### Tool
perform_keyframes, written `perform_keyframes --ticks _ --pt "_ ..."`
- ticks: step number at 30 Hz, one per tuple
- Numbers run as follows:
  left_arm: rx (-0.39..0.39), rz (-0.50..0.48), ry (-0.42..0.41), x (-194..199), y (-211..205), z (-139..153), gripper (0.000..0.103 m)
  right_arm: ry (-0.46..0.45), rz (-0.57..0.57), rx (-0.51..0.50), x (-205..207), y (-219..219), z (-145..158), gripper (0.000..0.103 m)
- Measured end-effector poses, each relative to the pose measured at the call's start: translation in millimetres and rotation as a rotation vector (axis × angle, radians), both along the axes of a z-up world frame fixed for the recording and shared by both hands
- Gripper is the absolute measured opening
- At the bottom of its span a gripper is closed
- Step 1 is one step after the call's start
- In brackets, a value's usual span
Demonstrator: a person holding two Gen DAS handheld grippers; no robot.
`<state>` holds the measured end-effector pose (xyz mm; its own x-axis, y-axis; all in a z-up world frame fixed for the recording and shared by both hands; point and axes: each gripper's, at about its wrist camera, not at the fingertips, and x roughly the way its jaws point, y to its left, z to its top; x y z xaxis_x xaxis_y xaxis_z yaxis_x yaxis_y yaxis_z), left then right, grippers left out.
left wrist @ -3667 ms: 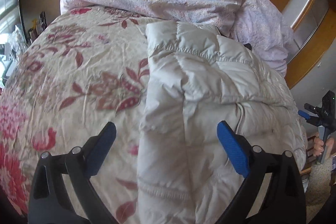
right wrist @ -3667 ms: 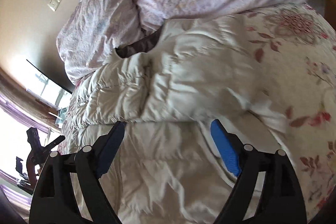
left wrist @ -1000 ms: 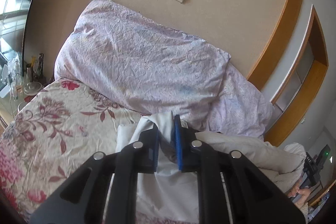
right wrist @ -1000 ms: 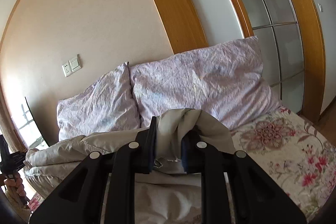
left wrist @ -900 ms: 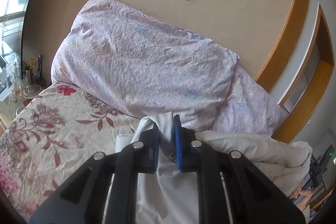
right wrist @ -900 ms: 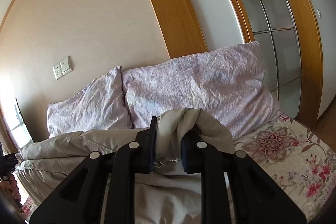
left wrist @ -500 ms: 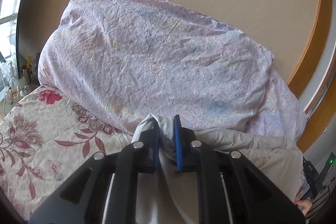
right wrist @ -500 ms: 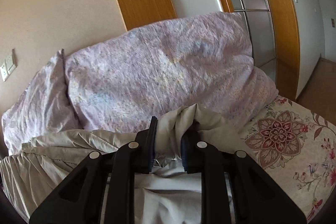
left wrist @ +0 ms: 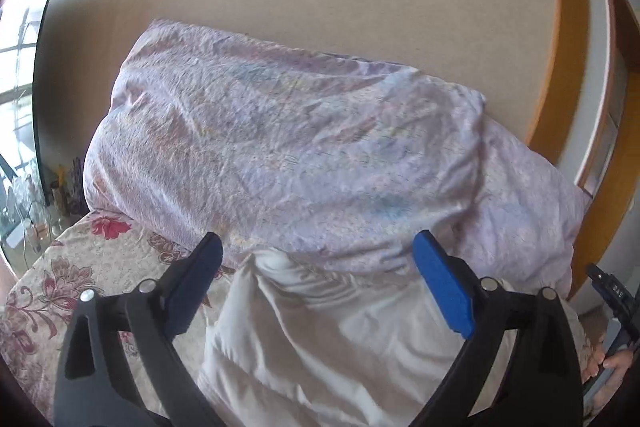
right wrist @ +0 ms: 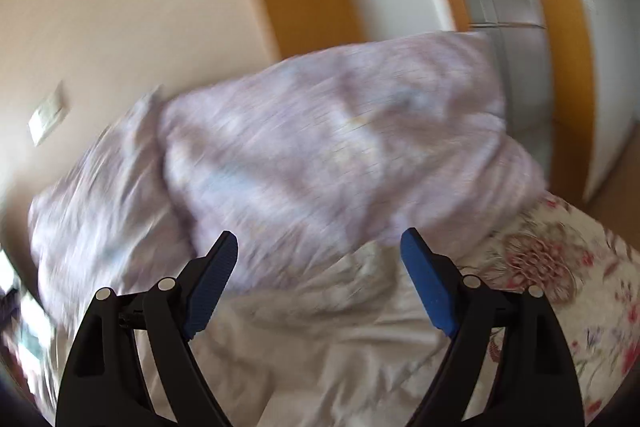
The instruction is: Fold large clothes
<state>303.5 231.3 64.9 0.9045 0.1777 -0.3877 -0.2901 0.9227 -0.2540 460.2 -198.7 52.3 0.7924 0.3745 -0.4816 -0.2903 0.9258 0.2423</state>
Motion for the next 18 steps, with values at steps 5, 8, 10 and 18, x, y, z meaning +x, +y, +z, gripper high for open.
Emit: perform_keyframes --ticks 5,8,10,18 --pt "0.132 -0.105 0.091 1.6 -66.0 -19.3 0.100 0.029 0.133 -0.206 -18.2 57.6 -28.5 0.085" --pt "0.229 -0.091 0.146 18.1 -90.0 -33.4 0.100 0.059 0.131 -0.271 -14.5 76.7 -39.6 0.085" --pt "0.293 -0.064 0.183 33.6 -98.4 -41.0 0.100 0.070 0.115 -0.326 -7.4 87.0 -44.6 0.085" --pt "0.257 0.096 0.332 83.1 -69.8 -82.8 0.101 0.240 0.013 -0.320 36.6 78.2 -92.8 0.088"
